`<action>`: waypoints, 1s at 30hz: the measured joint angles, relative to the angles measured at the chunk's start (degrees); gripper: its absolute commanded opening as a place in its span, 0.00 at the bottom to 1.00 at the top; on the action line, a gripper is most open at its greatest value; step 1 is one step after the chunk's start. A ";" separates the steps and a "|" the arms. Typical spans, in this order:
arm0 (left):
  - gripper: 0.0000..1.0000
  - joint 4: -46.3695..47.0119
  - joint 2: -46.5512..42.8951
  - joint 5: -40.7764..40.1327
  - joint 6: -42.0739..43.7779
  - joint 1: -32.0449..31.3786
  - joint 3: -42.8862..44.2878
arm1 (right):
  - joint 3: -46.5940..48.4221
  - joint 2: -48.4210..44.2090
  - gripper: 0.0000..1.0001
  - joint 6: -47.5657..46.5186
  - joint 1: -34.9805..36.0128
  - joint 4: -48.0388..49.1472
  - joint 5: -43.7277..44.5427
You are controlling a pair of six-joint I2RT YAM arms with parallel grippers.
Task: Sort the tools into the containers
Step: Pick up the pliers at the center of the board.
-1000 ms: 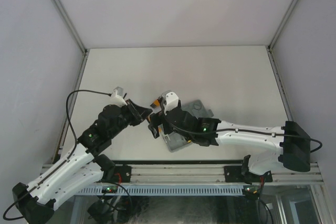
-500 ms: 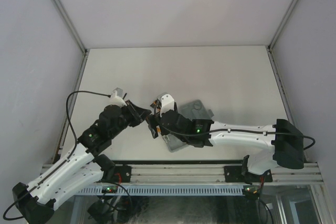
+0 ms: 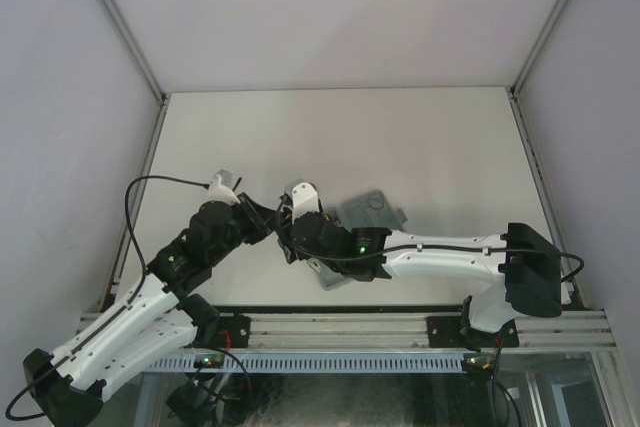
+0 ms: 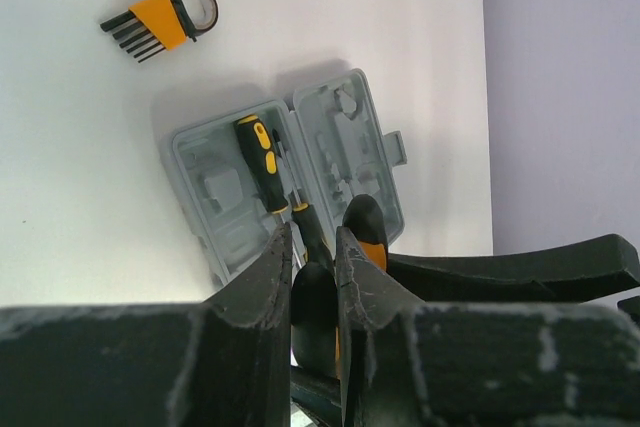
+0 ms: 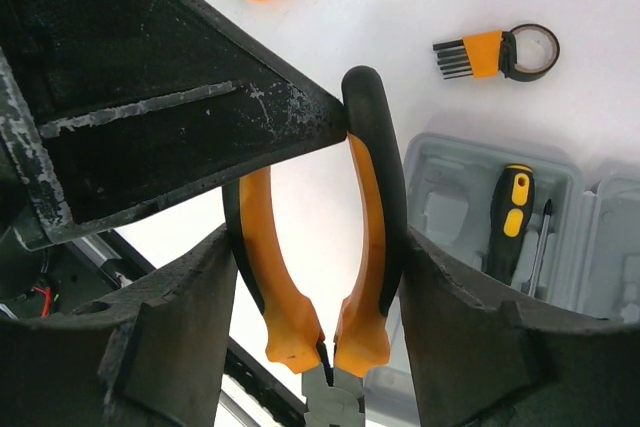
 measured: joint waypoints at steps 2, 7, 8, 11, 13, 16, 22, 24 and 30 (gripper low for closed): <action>0.07 -0.07 0.00 0.00 -0.09 0.00 0.00 | 0.00 0.00 0.14 -0.24 0.07 -0.04 -0.02; 0.48 -0.39 0.00 0.02 -0.17 0.00 0.00 | 0.00 0.00 0.00 0.15 0.09 -0.28 0.04; 0.55 -0.42 -0.09 0.04 -0.55 0.00 0.00 | 0.04 0.00 0.00 0.33 0.00 -0.74 0.22; 0.65 0.33 -0.87 0.00 -0.46 0.00 0.02 | 0.04 0.00 0.00 1.03 -0.61 -3.37 -0.02; 0.68 0.48 -1.55 -0.17 -0.46 0.00 0.11 | 0.04 0.00 0.00 1.46 -0.92 -4.42 -0.09; 0.70 0.46 -2.32 -0.50 -0.37 0.00 0.22 | 0.04 0.00 0.00 1.95 -1.11 -5.51 -0.22; 0.72 -0.70 -2.95 -1.92 0.09 0.00 1.29 | -0.13 -0.09 0.00 3.50 -1.53 -6.93 -0.13; 0.72 -1.66 -3.39 -2.82 0.44 0.00 1.75 | -0.72 -0.44 0.00 4.11 -1.81 -7.06 0.00; 0.72 -3.87 -3.82 -4.00 1.88 1.73 1.81 | -1.77 -1.70 0.00 4.98 -5.79 -9.70 -4.39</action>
